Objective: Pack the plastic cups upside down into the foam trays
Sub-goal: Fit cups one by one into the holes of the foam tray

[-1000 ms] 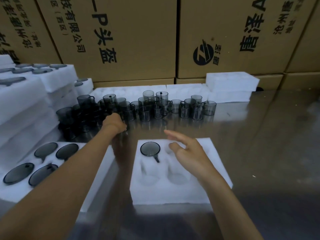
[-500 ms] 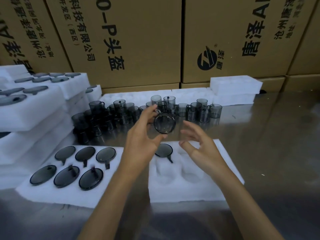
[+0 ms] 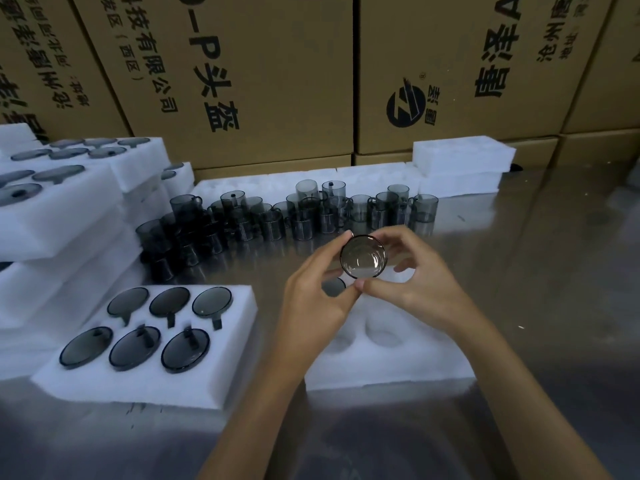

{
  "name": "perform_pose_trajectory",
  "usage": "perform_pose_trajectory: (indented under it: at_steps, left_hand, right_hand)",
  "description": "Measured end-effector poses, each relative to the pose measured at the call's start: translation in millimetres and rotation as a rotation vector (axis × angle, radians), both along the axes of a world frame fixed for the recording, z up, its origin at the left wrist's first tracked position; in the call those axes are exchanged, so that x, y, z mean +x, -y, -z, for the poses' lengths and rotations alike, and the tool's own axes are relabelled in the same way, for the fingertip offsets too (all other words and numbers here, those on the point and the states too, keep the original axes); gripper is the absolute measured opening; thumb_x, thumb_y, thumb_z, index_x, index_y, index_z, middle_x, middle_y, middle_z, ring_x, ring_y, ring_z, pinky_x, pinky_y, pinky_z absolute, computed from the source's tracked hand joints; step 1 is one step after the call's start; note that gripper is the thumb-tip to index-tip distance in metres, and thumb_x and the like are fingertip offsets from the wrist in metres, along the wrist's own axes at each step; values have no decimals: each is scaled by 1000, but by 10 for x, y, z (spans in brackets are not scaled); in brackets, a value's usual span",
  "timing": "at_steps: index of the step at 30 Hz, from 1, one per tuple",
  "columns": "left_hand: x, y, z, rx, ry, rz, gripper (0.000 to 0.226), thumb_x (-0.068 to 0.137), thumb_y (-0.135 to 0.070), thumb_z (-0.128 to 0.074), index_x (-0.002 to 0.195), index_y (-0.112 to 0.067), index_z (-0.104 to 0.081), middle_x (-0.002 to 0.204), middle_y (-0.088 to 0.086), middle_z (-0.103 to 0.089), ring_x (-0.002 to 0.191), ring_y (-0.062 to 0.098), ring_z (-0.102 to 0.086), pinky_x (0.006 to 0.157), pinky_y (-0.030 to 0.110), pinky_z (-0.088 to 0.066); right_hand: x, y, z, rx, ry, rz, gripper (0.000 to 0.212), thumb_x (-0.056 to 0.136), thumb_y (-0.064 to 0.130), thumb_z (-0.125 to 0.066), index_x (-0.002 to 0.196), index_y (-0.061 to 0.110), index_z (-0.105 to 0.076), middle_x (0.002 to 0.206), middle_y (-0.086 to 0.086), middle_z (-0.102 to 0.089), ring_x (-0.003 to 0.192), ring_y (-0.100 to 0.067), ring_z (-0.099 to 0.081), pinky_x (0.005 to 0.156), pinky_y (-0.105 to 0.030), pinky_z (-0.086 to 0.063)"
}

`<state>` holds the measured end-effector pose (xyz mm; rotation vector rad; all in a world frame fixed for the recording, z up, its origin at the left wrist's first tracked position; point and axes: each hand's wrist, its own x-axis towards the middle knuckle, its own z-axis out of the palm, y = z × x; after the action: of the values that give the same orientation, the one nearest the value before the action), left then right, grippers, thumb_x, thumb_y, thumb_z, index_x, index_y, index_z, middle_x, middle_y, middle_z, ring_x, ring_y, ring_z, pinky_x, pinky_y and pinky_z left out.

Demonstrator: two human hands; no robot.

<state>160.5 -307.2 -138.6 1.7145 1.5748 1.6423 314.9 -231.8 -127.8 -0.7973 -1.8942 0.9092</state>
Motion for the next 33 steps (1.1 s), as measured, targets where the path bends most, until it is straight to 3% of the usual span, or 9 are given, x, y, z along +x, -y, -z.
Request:
perform_pose_trajectory:
  at_steps: [3, 6, 9, 13, 17, 20, 26, 33]
  left_hand:
    - [21, -15, -22, -23, -12, 19, 64, 82, -9, -80, 138, -28, -57, 128, -10, -66, 109, -2, -64, 94, 19, -52]
    - [-92, 20, -47, -135, 71, 105, 59, 80, -9, -81, 133, -29, -61, 124, -12, -69, 110, 6, -66, 92, 30, -55]
    - [-362, 109, -94, -225, 301, 241, 42, 84, -6, -76, 123, -22, -69, 119, -2, -73, 112, 17, -67, 94, 30, -53]
    - [-646, 200, -122, -298, 353, 193, 29, 89, -22, -70, 118, -25, -71, 112, 4, -75, 109, 21, -69, 102, 45, -50]
    - [-688, 246, -115, -441, 246, 198, 41, 74, -43, -83, 113, -39, -72, 121, -7, -69, 113, 6, -65, 107, 40, -47]
    - [-711, 250, -106, -515, 252, 214, 50, 67, -50, -82, 115, -45, -69, 129, -12, -63, 119, -2, -59, 112, 35, -42]
    - [-735, 256, -61, -592, 395, 314, 78, 58, -53, -86, 131, -46, -58, 146, -14, -49, 135, 6, -47, 116, 38, -37]
    - [-684, 238, -77, -572, 480, 333, 92, 58, -49, -89, 140, -42, -48, 148, -12, -47, 135, 10, -48, 114, 41, -40]
  right_hand:
    - [38, -36, 11, -56, 8, 17, 49, 69, 19, -91, 107, 30, -62, 102, 16, -68, 97, -5, -61, 84, -27, -47]
    - [11, -15, 30, -90, 29, -8, 45, 63, 38, -88, 100, 32, -62, 97, 17, -69, 96, -7, -63, 82, -31, -48]
    - [-32, 39, 11, -113, 68, -95, 41, 59, 54, -81, 91, 35, -63, 89, 12, -71, 82, -4, -64, 73, -24, -46]
    - [-124, 177, 2, -88, 185, -219, 37, 62, 58, -79, 85, 35, -60, 85, 14, -71, 75, 0, -59, 68, -17, -42]
    - [-174, 253, 17, -7, 325, -199, 49, 57, 68, -72, 83, 27, -62, 89, 16, -64, 90, 0, -53, 69, -15, -35]
    - [-149, 246, 1, 26, 370, -206, 51, 56, 68, -70, 86, 28, -61, 92, 21, -58, 99, -1, -47, 73, -17, -32]
    - [-154, 252, 0, 63, 409, -213, 43, 56, 65, -70, 88, 37, -63, 103, 17, -58, 110, -3, -45, 80, -15, -32]
    - [-180, 249, -18, 105, 403, -171, 40, 57, 63, -70, 87, 36, -69, 108, 22, -61, 114, -1, -46, 80, -7, -30]
